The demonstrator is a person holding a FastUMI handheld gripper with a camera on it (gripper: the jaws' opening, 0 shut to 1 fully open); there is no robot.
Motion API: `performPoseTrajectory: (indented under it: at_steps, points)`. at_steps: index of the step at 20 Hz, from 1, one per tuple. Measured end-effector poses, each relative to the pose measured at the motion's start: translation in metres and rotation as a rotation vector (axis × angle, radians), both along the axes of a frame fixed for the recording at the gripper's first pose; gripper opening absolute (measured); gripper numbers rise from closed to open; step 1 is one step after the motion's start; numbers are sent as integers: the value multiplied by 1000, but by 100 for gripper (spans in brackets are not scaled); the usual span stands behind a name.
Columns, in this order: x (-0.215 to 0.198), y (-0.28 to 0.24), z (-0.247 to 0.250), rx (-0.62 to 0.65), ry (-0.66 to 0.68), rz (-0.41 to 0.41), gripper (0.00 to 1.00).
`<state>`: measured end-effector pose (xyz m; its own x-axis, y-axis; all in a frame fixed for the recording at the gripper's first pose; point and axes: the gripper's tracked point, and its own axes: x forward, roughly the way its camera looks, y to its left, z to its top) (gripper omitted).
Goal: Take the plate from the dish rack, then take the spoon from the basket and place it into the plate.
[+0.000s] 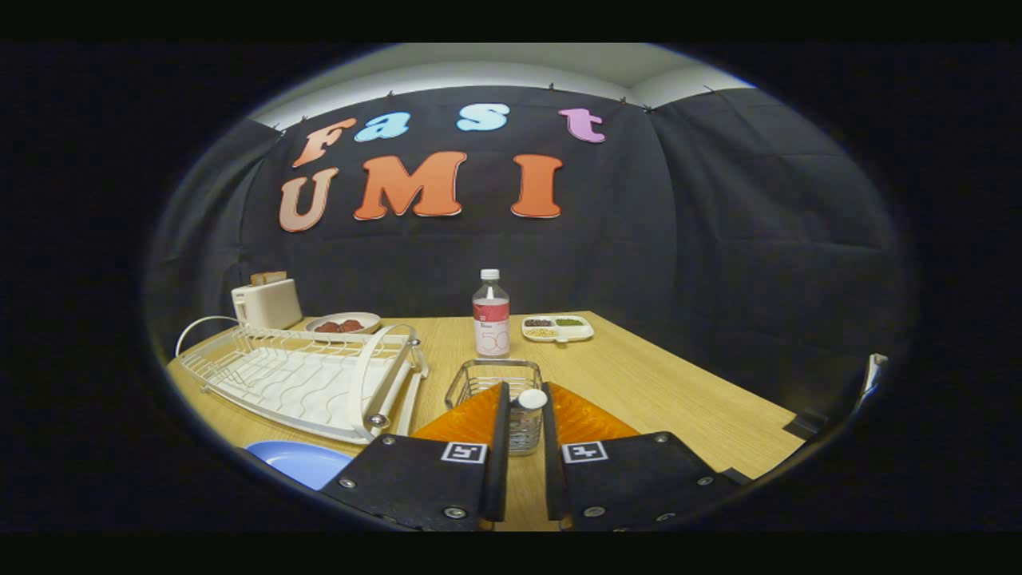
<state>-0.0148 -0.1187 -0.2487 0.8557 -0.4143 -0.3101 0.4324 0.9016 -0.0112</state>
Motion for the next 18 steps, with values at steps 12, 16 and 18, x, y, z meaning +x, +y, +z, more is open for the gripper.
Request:
performPoseTrajectory:
  at_steps: [12,16,18]
  points:
    - [-7,16,60,-23,-48,87,9]
    - [-26,28,95,-41,-87,128,10]
    - [-34,39,104,-27,-95,162,9]
